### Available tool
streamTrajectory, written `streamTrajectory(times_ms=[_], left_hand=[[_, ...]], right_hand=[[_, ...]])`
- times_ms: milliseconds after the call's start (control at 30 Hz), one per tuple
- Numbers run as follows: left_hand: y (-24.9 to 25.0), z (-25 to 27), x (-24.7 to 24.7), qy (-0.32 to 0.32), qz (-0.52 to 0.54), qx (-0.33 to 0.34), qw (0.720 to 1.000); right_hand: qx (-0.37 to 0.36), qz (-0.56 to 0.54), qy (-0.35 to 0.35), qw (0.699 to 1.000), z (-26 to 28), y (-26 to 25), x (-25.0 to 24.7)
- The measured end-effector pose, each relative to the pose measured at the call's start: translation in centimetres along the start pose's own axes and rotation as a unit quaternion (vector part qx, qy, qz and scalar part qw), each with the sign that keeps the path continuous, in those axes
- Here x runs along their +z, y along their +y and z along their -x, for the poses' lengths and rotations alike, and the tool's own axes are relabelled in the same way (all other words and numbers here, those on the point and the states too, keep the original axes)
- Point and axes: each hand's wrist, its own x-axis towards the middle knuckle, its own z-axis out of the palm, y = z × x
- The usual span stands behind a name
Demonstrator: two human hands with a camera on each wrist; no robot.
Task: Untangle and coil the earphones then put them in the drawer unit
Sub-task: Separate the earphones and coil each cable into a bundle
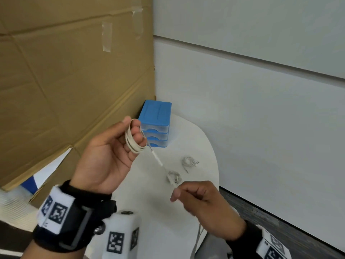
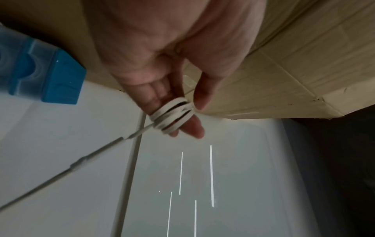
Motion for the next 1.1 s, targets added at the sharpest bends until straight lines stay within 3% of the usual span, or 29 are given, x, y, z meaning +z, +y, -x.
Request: streamTrajectory(times_ms=[67, 133, 267, 333, 433, 500, 633, 800, 933, 1100], left_hand=[[0.7, 0.3, 0.0, -0.009, -0.012, -0.024, 1.0], [0.6, 0.5, 0.1, -0.011, -0.013, -0.017, 1.0], [-1.2, -0.1, 0.2, 0.01, -0.007, 0.048, 0.999], [-2.5, -0.2, 0.1, 0.012, -0.069, 0.108, 0.992], [-4.6, 0.3, -0.3, -0.034, -0.242, 0.199, 0.949], [-5.7, 0.9, -0.4, -0.072, -0.308, 0.214, 0.924], [-6.6, 1.7, 0.5, -0.126, -0.337, 0.172, 0.917], [-5.4, 1.8, 1.3, -0.155, -0.21, 0.035, 0.965], [-4.3, 1.3, 1.1, -0.134, -0.109, -0.018, 0.985], [-4.3, 0.1, -0.5, -0.06, -0.087, 0.02, 0.994]], right_hand=[[0.008, 0.014, 0.057, 0.998, -0.7, 1.0, -0.5], [0.003, 0.025, 0.068, 0.997, -0.8, 1.4, -0.7], [-0.019, 0.071, 0.0, 0.997, 0.6, -0.2, 0.4], [-0.045, 0.085, -0.032, 0.995, 1.8, -2.1, 0.8], [-0.088, 0.08, -0.045, 0.992, 3.3, -6.2, 0.3], [-0.118, 0.062, -0.031, 0.991, 3.4, -8.3, -0.4], [-0.159, 0.025, 0.051, 0.986, 0.7, -9.7, -2.5], [-0.093, -0.043, 0.102, 0.99, -4.1, -6.9, -5.1], [-0.056, -0.039, 0.074, 0.995, -5.3, -2.6, -3.8], [-0.028, 0.042, -0.017, 0.999, -3.0, 0.9, -0.5]])
